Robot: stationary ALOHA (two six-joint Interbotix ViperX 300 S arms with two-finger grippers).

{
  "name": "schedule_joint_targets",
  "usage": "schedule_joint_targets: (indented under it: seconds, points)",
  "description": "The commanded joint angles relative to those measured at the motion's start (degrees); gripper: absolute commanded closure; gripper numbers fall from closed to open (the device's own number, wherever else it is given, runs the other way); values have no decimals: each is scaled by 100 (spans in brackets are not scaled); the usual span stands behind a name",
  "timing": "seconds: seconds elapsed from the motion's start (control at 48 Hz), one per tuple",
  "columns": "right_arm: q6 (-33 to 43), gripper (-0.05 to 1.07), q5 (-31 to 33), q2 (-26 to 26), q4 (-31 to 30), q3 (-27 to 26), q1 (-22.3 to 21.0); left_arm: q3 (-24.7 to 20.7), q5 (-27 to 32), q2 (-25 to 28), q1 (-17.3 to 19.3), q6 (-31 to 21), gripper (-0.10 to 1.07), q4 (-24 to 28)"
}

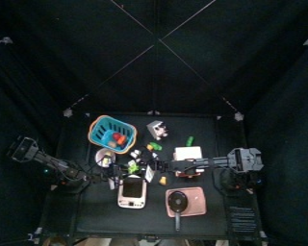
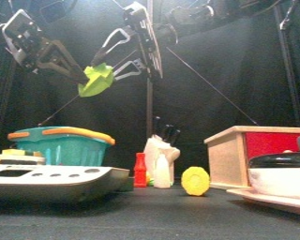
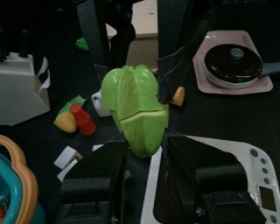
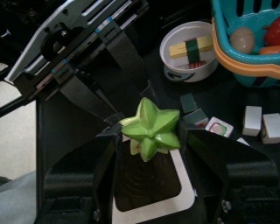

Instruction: Assemble starfruit

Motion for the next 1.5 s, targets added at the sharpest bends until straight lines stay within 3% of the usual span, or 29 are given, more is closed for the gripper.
schedule_joint_targets:
  seconds: [0.0, 0.833, 1.167, 1.479]
  points:
    - [0, 30, -123, -123, 9, -79, -26, -97, 18, -18, -18, 0, 40, 35]
    - [18, 30, -149, 114, 35, -132, -18, -97, 79, -18, -18, 0, 40, 70]
    - [-9, 30, -668, 149, 79, -70, -18, -149, 483, -53, -193, -18, 40, 299]
    - [0, 30, -729, 158, 97, 35, -9, -62, 1002, -167, -404, -26, 40, 360]
